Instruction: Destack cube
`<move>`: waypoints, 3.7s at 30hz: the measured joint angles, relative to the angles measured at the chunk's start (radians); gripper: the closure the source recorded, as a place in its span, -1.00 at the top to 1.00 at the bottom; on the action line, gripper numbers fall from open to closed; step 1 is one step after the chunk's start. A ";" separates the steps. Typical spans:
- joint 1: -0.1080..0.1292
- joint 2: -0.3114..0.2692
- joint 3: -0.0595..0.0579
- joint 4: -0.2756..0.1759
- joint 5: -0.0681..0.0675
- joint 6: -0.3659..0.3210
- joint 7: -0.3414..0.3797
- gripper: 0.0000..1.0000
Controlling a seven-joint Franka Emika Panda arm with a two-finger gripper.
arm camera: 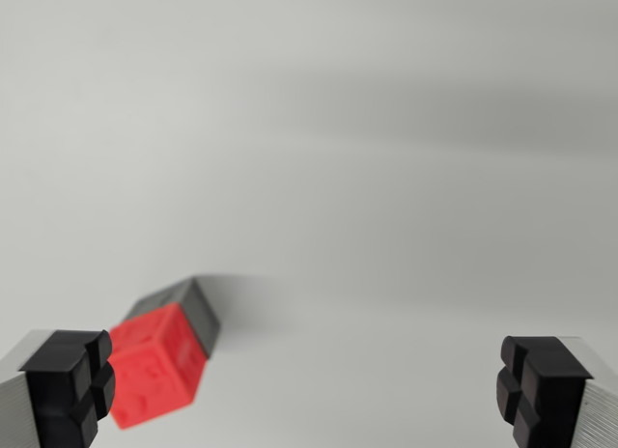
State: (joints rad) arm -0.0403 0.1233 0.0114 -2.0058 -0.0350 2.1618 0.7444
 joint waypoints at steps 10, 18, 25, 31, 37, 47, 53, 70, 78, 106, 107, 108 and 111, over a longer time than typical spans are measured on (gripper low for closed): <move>0.005 -0.022 0.012 -0.075 0.000 0.048 -0.025 1.00; 0.013 -0.039 0.022 -0.143 0.002 0.095 -0.050 1.00; 0.022 -0.053 0.031 -0.206 0.004 0.140 -0.074 1.00; 0.030 -0.063 0.042 -0.268 0.005 0.188 -0.098 1.00; 0.040 -0.070 0.051 -0.321 0.008 0.232 -0.120 1.00; 0.058 -0.072 0.071 -0.417 0.011 0.317 -0.159 1.00; 0.071 -0.071 0.082 -0.468 0.013 0.367 -0.179 1.00; 0.094 0.034 0.100 -0.543 0.001 0.534 -0.200 1.00; 0.098 0.115 0.090 -0.537 -0.023 0.610 -0.183 1.00; 0.106 0.160 0.080 -0.530 -0.035 0.650 -0.175 -1.00; 0.106 0.160 0.080 -0.530 -0.035 0.650 -0.174 -1.00; 0.106 0.160 0.080 -0.530 -0.035 0.650 -0.174 -1.00; 0.106 0.160 0.080 -0.530 -0.035 0.650 -0.174 -1.00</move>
State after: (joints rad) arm 0.0657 0.2829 0.0912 -2.5360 -0.0702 2.8118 0.5699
